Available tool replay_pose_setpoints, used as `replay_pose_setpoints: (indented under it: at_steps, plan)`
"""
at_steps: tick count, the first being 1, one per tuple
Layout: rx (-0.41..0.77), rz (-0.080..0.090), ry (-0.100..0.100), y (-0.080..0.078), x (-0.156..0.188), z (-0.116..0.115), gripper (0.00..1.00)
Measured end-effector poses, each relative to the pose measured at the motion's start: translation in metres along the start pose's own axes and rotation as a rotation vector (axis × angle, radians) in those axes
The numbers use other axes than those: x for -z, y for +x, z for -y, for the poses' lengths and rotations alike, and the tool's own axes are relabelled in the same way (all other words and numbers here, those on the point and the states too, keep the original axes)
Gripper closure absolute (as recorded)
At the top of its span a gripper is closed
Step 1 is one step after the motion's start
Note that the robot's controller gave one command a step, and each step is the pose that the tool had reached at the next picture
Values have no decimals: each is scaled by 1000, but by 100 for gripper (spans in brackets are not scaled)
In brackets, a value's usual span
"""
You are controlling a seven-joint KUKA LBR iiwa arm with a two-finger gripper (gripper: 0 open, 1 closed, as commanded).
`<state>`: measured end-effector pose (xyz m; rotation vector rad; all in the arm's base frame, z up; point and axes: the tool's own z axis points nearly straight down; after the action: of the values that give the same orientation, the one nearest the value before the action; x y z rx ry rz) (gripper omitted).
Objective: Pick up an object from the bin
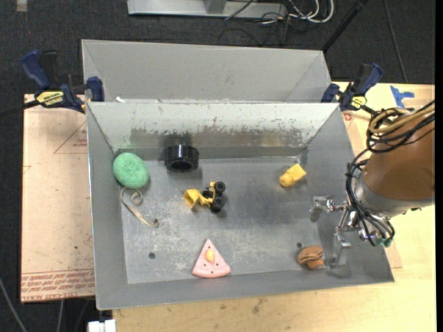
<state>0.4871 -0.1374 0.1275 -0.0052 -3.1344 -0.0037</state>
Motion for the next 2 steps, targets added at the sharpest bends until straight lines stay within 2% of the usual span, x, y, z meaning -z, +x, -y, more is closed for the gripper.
replay_pose_setpoints:
  at_steps: [1,2]
  plan:
    - [4,8,2,-2,4,-1,0]
    - [144,25,5,3,-50,-19,0]
